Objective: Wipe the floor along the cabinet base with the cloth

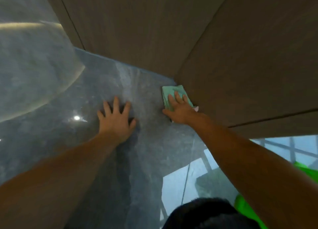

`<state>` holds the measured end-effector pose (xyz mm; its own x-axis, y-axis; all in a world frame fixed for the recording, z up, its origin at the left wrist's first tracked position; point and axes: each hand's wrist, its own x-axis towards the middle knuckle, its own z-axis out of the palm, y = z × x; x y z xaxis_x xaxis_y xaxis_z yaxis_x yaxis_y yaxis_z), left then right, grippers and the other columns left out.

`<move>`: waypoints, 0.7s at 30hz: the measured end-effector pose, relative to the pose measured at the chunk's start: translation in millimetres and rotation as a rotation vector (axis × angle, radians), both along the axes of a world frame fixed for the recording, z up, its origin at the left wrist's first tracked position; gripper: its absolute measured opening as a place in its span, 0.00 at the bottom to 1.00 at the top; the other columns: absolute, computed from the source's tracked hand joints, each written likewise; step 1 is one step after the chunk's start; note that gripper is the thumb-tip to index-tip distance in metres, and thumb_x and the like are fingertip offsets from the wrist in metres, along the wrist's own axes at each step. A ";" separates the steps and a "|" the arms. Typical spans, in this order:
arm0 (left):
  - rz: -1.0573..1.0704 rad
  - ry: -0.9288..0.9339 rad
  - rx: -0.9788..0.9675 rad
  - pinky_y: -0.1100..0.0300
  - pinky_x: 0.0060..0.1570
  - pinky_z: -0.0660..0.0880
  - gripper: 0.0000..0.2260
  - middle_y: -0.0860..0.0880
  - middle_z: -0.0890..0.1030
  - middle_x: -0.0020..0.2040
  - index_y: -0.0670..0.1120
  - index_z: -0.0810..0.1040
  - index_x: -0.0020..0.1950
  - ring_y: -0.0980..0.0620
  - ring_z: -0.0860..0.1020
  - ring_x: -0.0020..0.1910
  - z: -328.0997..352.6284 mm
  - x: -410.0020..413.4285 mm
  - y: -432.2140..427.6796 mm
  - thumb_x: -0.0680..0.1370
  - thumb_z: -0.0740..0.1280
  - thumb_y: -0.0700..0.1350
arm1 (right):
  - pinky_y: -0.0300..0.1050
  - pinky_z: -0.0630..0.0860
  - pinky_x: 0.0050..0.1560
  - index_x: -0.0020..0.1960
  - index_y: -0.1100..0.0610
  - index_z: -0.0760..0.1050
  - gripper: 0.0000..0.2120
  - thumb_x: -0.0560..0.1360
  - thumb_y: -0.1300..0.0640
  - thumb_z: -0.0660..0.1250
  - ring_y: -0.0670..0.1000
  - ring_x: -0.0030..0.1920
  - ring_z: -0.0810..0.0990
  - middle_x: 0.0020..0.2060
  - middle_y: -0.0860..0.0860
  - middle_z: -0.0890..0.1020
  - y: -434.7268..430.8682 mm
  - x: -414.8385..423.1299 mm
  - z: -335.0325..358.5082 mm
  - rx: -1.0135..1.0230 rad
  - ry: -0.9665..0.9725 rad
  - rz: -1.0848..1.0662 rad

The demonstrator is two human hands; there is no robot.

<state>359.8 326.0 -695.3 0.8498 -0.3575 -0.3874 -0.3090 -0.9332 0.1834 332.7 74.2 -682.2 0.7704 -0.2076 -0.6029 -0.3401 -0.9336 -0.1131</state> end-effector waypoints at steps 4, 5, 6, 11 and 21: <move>-0.128 0.097 0.051 0.31 0.71 0.53 0.37 0.41 0.46 0.82 0.52 0.50 0.80 0.29 0.47 0.77 6.3 -45.0 -42.1 0.76 0.53 0.67 | 0.61 0.43 0.77 0.79 0.50 0.45 0.37 0.77 0.37 0.55 0.60 0.79 0.42 0.80 0.54 0.44 -12.7 -86.5 9.1 0.085 0.019 -0.045; -0.126 0.132 0.073 0.31 0.70 0.53 0.38 0.40 0.45 0.81 0.51 0.49 0.80 0.29 0.46 0.77 8.9 -53.0 -50.5 0.75 0.53 0.68 | 0.60 0.44 0.76 0.79 0.49 0.46 0.36 0.77 0.37 0.55 0.59 0.79 0.43 0.80 0.53 0.44 -16.7 -104.6 12.3 0.117 0.029 -0.077; -0.130 0.153 0.096 0.32 0.70 0.54 0.39 0.40 0.45 0.81 0.50 0.49 0.80 0.29 0.46 0.77 12.1 -60.3 -59.9 0.75 0.53 0.68 | 0.60 0.45 0.76 0.79 0.48 0.47 0.36 0.77 0.38 0.55 0.58 0.79 0.43 0.80 0.52 0.44 -22.6 -121.4 15.5 0.136 0.051 -0.107; -0.358 -0.023 0.106 0.43 0.61 0.66 0.30 0.39 0.69 0.69 0.46 0.69 0.70 0.36 0.66 0.66 27.4 -93.8 -102.6 0.75 0.56 0.63 | 0.64 0.48 0.76 0.78 0.41 0.47 0.33 0.77 0.36 0.55 0.54 0.79 0.40 0.80 0.46 0.44 -37.2 -195.7 18.6 0.081 0.116 -0.205; 0.240 0.805 -0.447 0.54 0.55 0.75 0.27 0.49 0.80 0.49 0.48 0.70 0.65 0.47 0.79 0.53 6.6 -143.4 -165.1 0.70 0.74 0.51 | 0.54 0.73 0.59 0.66 0.50 0.71 0.24 0.70 0.52 0.68 0.62 0.61 0.71 0.62 0.57 0.74 -29.4 -198.7 21.6 -0.065 -0.405 -0.882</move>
<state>216.4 160.9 -688.6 0.4573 -0.4647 -0.7583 0.2565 -0.7475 0.6128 134.0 44.8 -660.6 0.4683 -0.8336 -0.2931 -0.8673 -0.3703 -0.3326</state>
